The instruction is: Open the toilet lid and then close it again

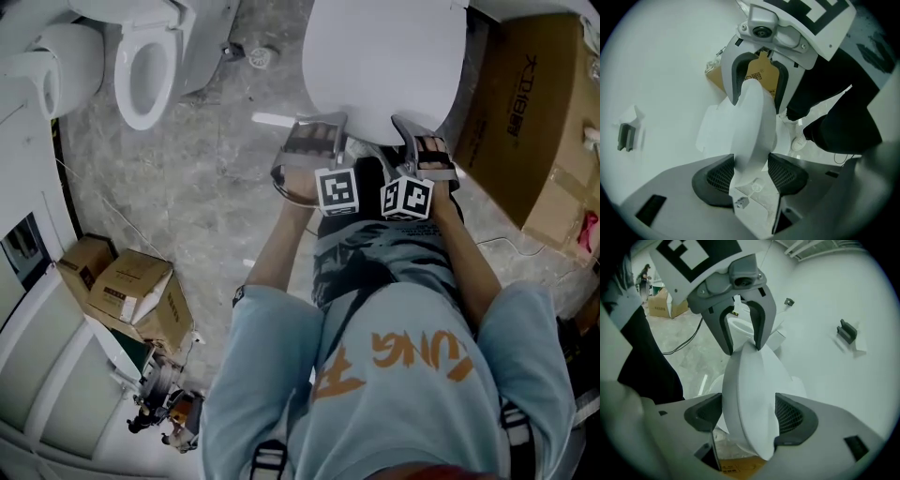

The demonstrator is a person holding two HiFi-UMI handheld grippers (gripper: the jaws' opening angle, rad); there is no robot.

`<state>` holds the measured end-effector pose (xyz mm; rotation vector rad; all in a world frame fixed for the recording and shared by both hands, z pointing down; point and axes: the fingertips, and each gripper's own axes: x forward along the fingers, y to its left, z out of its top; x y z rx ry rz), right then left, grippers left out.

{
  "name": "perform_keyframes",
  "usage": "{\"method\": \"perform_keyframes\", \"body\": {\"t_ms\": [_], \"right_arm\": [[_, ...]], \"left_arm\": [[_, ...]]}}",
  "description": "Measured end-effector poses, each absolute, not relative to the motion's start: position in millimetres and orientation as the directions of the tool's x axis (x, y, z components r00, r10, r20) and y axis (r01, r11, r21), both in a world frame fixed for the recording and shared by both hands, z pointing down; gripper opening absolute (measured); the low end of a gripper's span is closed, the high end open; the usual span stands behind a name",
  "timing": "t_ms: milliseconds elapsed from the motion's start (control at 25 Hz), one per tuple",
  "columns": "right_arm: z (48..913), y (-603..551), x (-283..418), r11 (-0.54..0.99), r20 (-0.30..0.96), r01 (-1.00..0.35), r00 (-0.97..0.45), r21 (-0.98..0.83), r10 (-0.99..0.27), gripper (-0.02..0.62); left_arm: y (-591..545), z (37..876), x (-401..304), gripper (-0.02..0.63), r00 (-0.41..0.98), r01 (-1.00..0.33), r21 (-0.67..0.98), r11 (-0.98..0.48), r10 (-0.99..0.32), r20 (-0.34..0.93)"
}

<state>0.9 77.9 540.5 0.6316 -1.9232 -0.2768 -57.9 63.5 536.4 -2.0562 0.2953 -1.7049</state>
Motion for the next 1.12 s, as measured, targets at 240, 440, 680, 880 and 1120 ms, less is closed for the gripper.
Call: {"method": "perform_keyframes", "body": {"t_ms": [240,440,680,880,1120], "right_arm": [[494,65,7,0.815,0.74,-0.304,-0.347,0.493,-0.577,0.364],[458,51,14,0.785,0.698,-0.305,-0.359,0.54,-0.62,0.365],[415,32,28,0.741,0.648,-0.337,-0.358,0.581,-0.672,0.368],[383,13,37,0.688,0.608,-0.38,-0.325,0.618,-0.725,0.365],[346,-9,48,0.622,0.548,-0.424,-0.296,0.658,-0.782,0.314]], "left_arm": [[51,495,-57,0.239,0.22,0.127,-0.525,-0.842,-0.492,0.842],[37,461,-51,0.239,0.259,0.101,-0.57,-0.816,-0.531,0.807],[19,420,-39,0.241,0.325,0.023,-0.589,-0.808,-0.551,0.769],[-1,390,-33,0.233,0.377,-0.042,-0.609,-0.792,-0.577,0.724],[-27,353,-23,0.219,0.417,-0.083,-0.648,-0.757,-0.617,0.668]]}}
